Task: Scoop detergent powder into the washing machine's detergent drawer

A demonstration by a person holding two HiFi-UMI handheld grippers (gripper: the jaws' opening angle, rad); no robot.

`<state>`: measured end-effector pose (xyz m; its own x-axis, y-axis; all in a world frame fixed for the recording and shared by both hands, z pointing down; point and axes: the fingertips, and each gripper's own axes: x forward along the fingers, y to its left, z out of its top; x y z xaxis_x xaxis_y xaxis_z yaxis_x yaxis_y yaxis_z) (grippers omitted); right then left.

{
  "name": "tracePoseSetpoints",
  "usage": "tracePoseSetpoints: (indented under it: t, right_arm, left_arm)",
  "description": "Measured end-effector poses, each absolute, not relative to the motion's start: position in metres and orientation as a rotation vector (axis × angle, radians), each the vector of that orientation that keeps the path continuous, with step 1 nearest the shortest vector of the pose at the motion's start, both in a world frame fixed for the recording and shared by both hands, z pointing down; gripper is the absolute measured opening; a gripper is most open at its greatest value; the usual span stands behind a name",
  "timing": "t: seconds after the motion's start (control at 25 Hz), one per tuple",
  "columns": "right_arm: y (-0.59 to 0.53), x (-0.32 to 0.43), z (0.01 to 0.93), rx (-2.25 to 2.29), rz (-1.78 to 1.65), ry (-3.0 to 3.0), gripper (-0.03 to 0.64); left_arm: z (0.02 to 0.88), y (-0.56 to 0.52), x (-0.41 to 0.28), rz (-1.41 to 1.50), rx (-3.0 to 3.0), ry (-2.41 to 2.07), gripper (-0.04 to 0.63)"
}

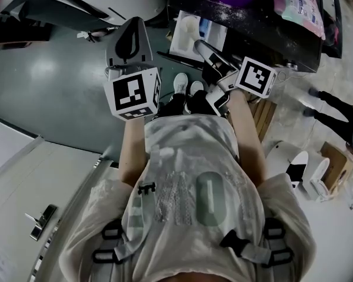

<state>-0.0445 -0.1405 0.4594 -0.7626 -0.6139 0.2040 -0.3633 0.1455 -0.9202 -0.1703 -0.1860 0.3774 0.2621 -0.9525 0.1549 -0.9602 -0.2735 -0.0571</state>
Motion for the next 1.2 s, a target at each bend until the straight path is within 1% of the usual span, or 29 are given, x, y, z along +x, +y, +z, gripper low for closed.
tracePoseSetpoints:
  t: [0.12, 0.24, 0.56, 0.84, 0.92, 1.04, 1.12, 1.2]
  right_arm:
    - [-0.141, -0.045, 0.471, -1.090, -1.640, 2.322, 0.011]
    - [-0.143, -0.041, 0.477, -1.258, -1.546, 2.520, 0.011]
    - [-0.149, -0.044, 0.491, -1.545, -1.145, 3.059, 0.011]
    - [-0.150, -0.045, 0.502, -1.688, -0.825, 3.341, 0.011]
    - [-0.149, -0.043, 0.506, -1.755, -0.641, 3.458, 0.011]
    - [-0.147, -0.043, 0.511, -1.831, -0.265, 3.630, 0.011]
    - [-0.147, -0.043, 0.512, -1.846, 0.047, 3.714, 0.011]
    - [-0.149, -0.043, 0.511, -1.866, 0.437, 3.759, 0.011]
  left_arm:
    - [0.380, -0.188, -0.175, 0.252, 2.450, -1.863, 0.020]
    - [0.383, -0.190, -0.177, 0.255, 2.447, -1.860, 0.020]
    - [0.392, -0.191, -0.181, 0.264, 2.440, -1.847, 0.020]
    - [0.397, -0.194, -0.191, 0.252, 2.417, -1.867, 0.020]
    - [0.398, -0.193, -0.193, 0.250, 2.410, -1.872, 0.020]
    - [0.402, -0.191, -0.196, 0.254, 2.398, -1.875, 0.020]
    - [0.405, -0.190, -0.197, 0.261, 2.391, -1.877, 0.020]
    - [0.406, -0.189, -0.197, 0.264, 2.389, -1.881, 0.020]
